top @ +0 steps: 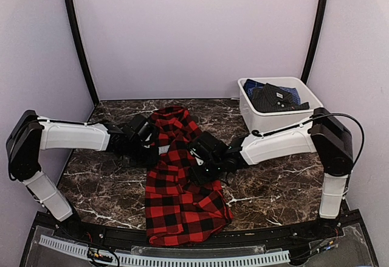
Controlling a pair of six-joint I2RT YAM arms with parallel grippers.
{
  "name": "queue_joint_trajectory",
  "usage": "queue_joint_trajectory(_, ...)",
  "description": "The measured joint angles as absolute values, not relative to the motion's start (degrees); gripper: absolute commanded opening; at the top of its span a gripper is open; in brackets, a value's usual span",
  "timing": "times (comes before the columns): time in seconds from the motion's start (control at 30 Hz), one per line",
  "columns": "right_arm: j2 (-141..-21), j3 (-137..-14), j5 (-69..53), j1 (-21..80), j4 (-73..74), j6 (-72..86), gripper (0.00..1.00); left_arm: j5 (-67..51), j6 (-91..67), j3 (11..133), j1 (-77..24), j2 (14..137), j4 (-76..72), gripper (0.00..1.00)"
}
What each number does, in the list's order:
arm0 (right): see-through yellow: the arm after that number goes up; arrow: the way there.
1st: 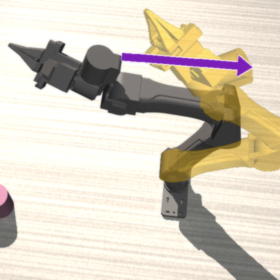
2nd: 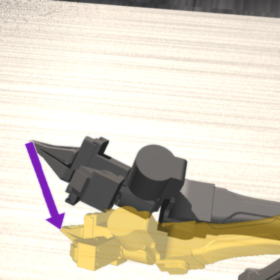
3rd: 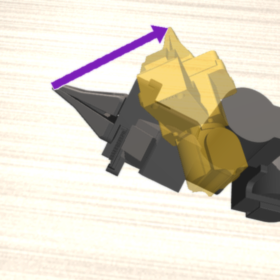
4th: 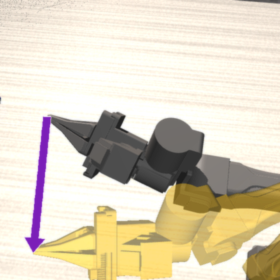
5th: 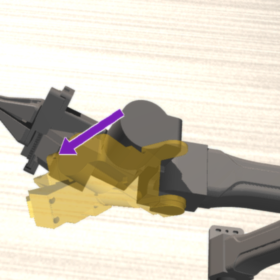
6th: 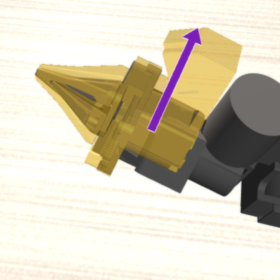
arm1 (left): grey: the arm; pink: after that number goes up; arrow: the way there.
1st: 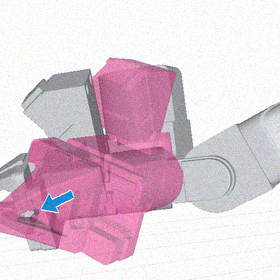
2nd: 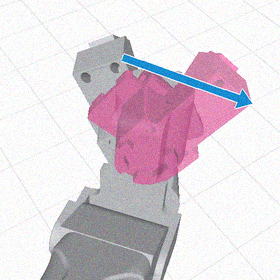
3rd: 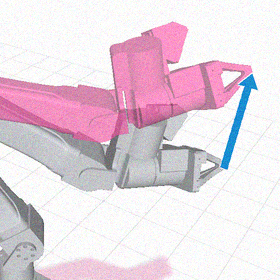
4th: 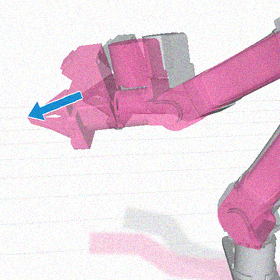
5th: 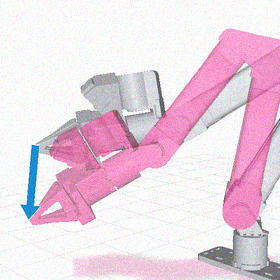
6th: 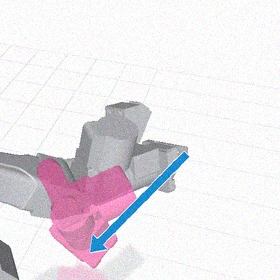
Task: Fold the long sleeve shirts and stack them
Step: Flatten out the crumpled shirt at the center of the board.
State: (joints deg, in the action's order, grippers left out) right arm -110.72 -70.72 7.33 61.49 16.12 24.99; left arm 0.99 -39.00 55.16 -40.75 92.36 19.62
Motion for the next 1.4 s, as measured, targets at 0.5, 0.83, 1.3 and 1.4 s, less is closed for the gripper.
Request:
queue_joint_trajectory(0.5,-110.9,-72.5,8.9,61.5,17.4,26.5,0.00,5.4,-39.5,55.1,-39.6,91.4,22.0,0.00)
queue_joint_trajectory(0.83,-109.3,-73.9,8.7,61.6,18.2,24.8,0.53,8.7,-39.6,55.4,-34.9,85.6,25.6,0.00)
queue_joint_trajectory(1.3,-112.4,-76.5,9.1,69.7,18.3,16.0,0.77,10.0,-39.6,57.7,-29.8,82.6,28.8,0.00)
queue_joint_trajectory(1.4,-114.6,-77.6,10.7,69.9,19.0,15.1,0.70,10.0,-39.2,58.4,-28.2,81.8,29.0,0.00)
